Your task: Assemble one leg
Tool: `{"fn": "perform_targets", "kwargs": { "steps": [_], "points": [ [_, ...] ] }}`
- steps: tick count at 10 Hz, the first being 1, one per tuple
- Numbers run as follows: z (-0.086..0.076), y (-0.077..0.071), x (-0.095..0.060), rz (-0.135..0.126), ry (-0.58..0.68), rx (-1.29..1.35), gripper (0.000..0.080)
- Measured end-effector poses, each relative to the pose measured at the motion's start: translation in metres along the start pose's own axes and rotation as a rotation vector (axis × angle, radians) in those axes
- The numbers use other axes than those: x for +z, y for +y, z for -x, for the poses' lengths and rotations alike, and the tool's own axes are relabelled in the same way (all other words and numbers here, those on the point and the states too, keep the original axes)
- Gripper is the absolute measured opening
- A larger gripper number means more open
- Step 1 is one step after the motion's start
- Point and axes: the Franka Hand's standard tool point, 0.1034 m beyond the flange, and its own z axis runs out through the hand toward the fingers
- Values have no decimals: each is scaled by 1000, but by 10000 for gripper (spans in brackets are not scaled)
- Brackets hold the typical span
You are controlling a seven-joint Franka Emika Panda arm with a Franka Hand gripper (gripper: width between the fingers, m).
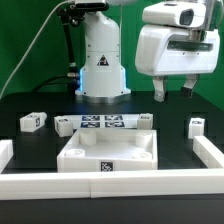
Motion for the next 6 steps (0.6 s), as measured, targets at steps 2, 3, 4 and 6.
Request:
{"fn": "perform_targets", "kwargs": {
  "steps": [2, 3, 4, 6],
  "points": [
    [0, 0, 0, 2, 5, -22, 650],
    [0, -3, 1, 11, 37, -75, 650],
    [4, -9, 7, 39, 112, -174, 650],
    [26, -13, 22, 39, 116, -318, 650]
  ]
}}
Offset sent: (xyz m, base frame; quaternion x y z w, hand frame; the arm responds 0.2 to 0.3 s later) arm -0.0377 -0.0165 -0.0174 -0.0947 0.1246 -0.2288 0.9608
